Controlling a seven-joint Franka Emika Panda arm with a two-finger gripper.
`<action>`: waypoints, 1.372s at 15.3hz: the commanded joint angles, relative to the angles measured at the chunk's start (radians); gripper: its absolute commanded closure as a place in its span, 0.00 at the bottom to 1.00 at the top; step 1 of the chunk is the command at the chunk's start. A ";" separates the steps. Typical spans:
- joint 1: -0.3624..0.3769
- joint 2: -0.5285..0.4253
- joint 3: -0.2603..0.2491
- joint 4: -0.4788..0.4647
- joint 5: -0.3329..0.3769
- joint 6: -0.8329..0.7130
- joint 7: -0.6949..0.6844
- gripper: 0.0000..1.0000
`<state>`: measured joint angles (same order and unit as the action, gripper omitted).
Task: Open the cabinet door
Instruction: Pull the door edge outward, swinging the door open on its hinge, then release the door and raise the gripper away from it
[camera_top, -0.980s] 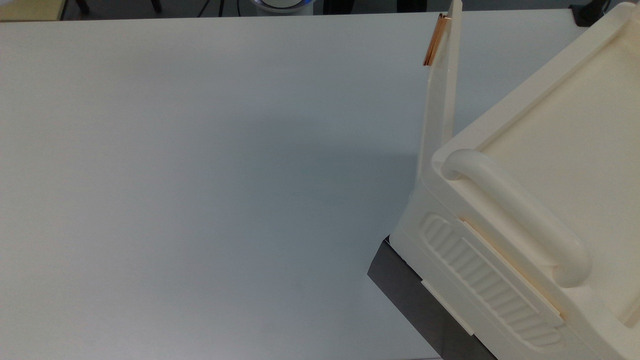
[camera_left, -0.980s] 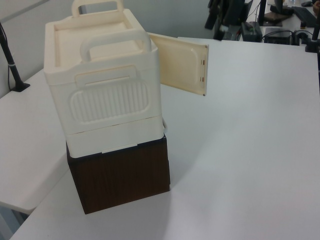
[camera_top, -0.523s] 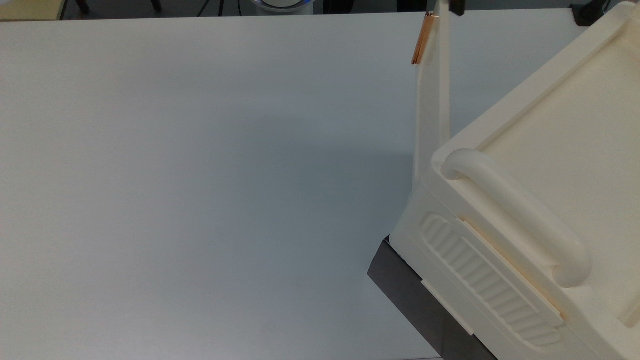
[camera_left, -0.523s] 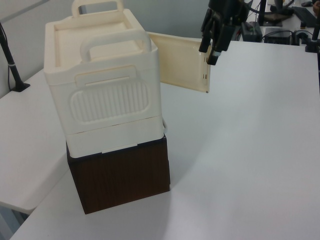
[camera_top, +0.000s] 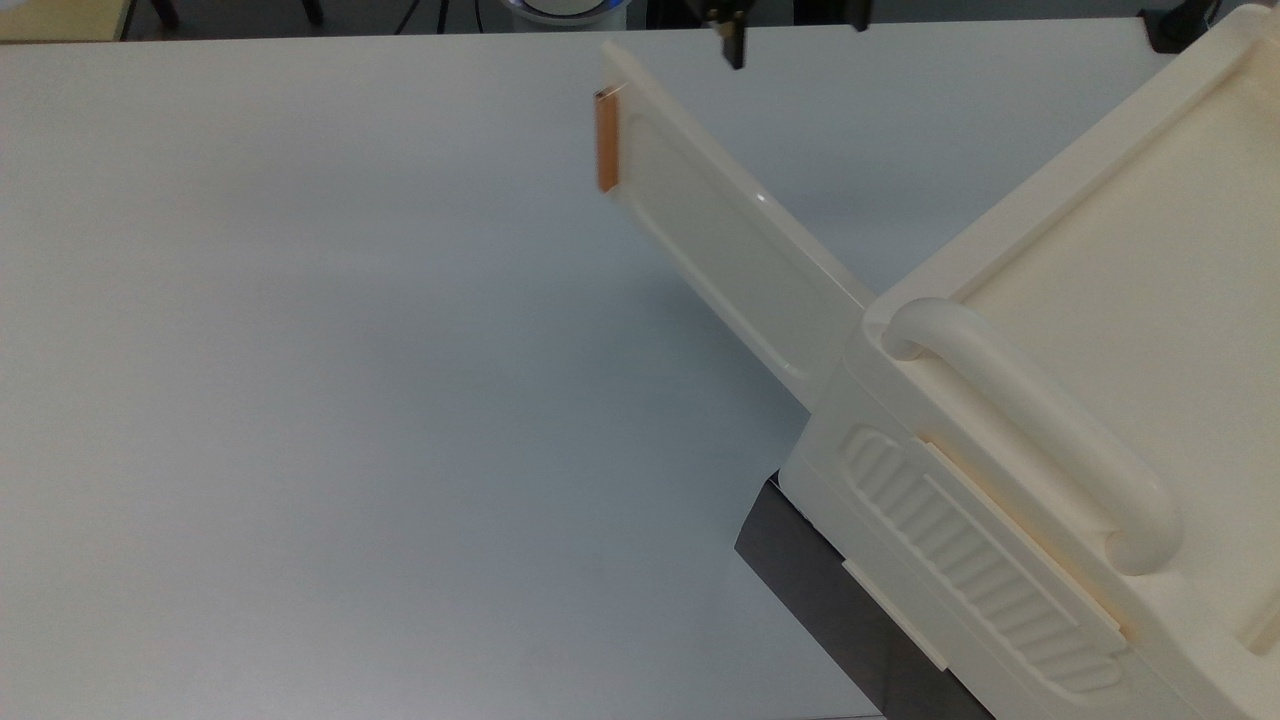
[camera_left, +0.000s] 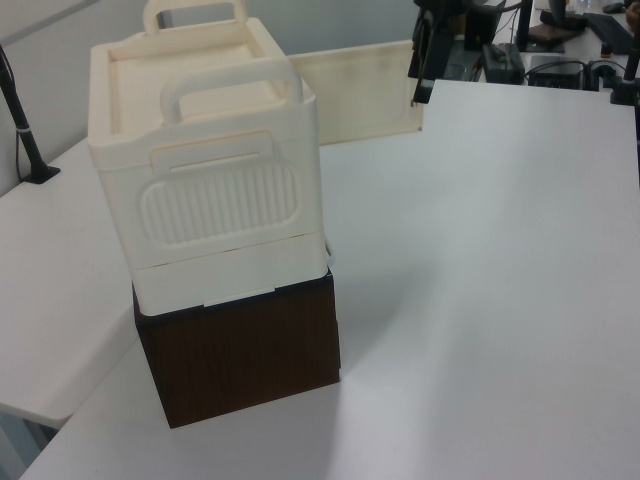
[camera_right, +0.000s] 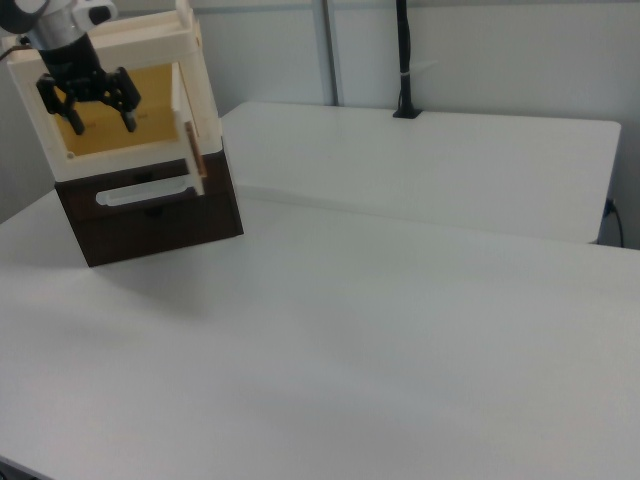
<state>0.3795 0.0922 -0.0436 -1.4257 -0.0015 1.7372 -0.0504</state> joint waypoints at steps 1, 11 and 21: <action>-0.047 -0.017 0.001 -0.036 -0.072 -0.047 0.076 0.00; -0.272 -0.022 0.018 -0.116 -0.072 -0.097 0.098 0.00; -0.280 -0.005 0.004 -0.121 -0.075 -0.104 0.072 0.00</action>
<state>0.1060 0.0971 -0.0406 -1.5359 -0.0800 1.6504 0.0422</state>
